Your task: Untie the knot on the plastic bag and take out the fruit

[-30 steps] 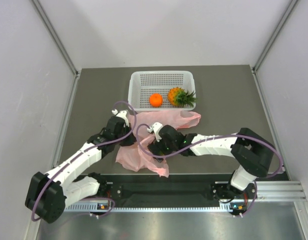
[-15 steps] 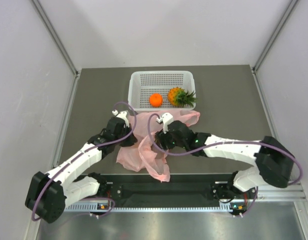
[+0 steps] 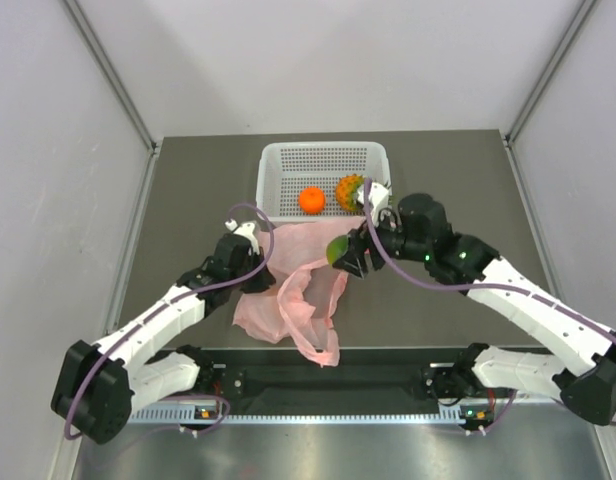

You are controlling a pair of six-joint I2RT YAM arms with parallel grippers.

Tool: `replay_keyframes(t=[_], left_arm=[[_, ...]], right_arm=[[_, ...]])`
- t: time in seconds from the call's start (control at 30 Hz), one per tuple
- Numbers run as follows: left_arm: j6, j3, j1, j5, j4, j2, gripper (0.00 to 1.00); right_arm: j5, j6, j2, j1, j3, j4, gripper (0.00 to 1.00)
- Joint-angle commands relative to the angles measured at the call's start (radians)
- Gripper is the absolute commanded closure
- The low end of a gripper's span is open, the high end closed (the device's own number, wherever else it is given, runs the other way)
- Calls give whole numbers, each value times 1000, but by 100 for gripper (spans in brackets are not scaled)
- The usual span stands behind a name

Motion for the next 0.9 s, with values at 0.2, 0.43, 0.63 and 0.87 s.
replay_keyframes(t=[0.2, 0.43, 0.63, 0.87], left_arm=[[14, 22, 2, 50, 37, 10, 100], [36, 43, 2, 66, 7, -18, 100], [40, 53, 2, 76, -12, -44, 100], [45, 59, 2, 72, -15, -50, 100]], right_arm=[[218, -112, 469, -96, 531, 38, 100], [433, -102, 926, -124, 860, 35, 100], [439, -104, 1081, -125, 973, 3, 100], [442, -87, 1094, -131, 929, -22, 46]])
